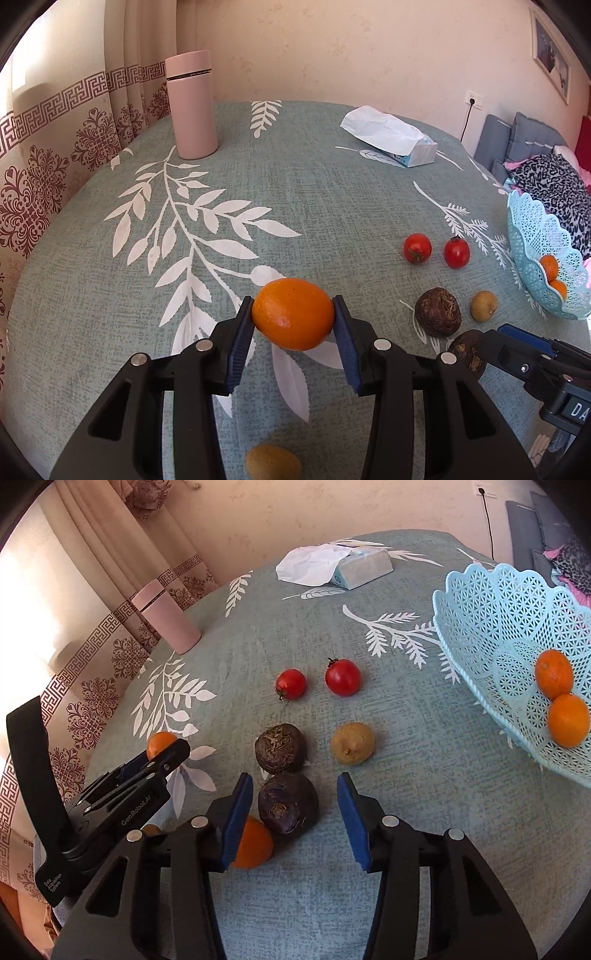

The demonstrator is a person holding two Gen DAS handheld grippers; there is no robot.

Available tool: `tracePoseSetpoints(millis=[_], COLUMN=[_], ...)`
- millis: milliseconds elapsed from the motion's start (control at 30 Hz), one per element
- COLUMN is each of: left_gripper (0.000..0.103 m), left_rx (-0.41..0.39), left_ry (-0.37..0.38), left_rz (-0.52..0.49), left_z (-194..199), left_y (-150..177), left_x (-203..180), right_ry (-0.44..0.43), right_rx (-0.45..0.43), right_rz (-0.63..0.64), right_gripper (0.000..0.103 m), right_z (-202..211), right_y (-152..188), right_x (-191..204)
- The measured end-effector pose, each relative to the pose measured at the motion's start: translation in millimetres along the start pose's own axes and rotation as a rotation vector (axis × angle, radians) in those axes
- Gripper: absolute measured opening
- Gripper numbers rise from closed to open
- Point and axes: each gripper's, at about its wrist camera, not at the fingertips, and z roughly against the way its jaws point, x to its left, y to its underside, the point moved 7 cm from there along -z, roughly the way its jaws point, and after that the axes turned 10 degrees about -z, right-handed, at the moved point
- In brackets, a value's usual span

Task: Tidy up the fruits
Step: 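Grasp a dark brown beet with the right gripper while the left holds the orange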

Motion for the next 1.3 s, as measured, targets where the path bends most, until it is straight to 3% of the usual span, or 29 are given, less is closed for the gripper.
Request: tracePoseSetpoints(millis=[200, 567, 967, 1167, 1300], left_gripper=[0.043, 0.043, 0.043, 0.043, 0.043], left_rx=[0.001, 0.0, -0.005, -0.006, -0.008], left_ry=[0.01, 0.008, 0.005, 0.002, -0.001], left_rz=[0.008, 0.01, -0.002, -0.006, -0.009], left_z=[-0.3, -0.4, 1.3, 1.3, 1.9], left_y=[1.6, 2.6, 2.6, 2.6, 2.5], left_x=[1.0, 0.0, -3.3, -3.8, -4.4], right_ry=[-0.002, -0.02, 0.042, 0.122, 0.151], right_rx=[0.064, 0.048, -0.126, -0.274, -0.318], right_rz=[-0.009, 0.001, 0.025, 0.015, -0.027], right_gripper=[0.044, 0.039, 0.039, 0.039, 0.039], right_z=[-21.3, -10.1, 37.7, 75.5, 89.4], right_y=[4.7, 9.9, -7.4, -29.9, -40.7], right_x=[1.2, 0.8, -7.9, -28.4, -47.1])
